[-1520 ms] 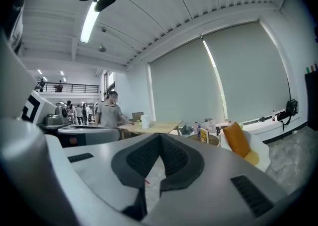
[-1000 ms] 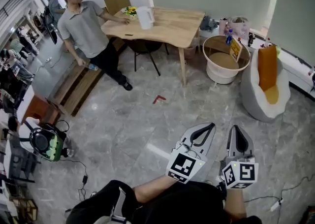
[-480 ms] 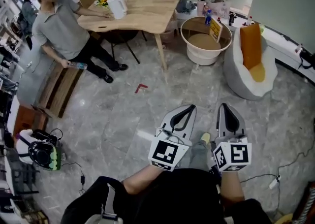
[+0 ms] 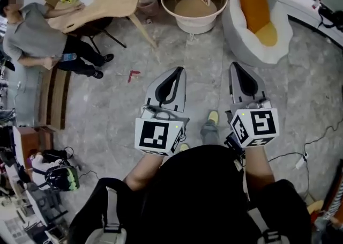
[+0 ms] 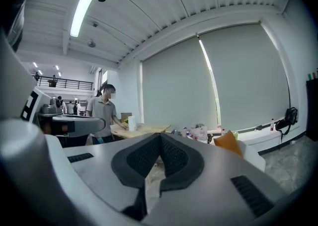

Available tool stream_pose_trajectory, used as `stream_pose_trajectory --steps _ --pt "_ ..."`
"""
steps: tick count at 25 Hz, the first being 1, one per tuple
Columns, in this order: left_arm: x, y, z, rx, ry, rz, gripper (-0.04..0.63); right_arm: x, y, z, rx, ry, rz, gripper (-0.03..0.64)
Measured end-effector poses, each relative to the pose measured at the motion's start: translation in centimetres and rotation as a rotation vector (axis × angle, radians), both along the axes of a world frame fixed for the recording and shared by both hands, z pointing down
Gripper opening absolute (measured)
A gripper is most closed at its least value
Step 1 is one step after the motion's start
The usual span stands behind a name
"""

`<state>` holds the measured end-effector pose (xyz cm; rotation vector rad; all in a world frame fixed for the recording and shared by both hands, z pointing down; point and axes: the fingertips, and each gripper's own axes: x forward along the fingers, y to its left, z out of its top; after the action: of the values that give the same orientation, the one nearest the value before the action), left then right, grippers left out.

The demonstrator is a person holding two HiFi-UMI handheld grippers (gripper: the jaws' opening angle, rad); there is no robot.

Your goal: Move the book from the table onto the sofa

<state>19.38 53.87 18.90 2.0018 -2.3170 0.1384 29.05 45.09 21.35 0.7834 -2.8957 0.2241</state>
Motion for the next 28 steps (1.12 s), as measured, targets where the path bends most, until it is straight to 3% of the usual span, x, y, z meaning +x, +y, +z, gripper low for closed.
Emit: stream_pose_trajectory --steps 6,14,28 --pt "0.2 -7.1 1.0 -0.042 -0.015 -0.003 0.011 1.8 -7.6 0.7 0.008 0.035 -0.005 0.005" --pt "-0.4 -12.7 1.2 -0.069 -0.035 -0.029 0.011 1.9 -14.4 1.0 -0.02 0.007 -0.007 0.005" --pt "-0.8 -15.8 1.1 -0.079 -0.043 -0.049 0.011 0.7 -17.7 1.5 -0.04 -0.015 -0.041 0.005"
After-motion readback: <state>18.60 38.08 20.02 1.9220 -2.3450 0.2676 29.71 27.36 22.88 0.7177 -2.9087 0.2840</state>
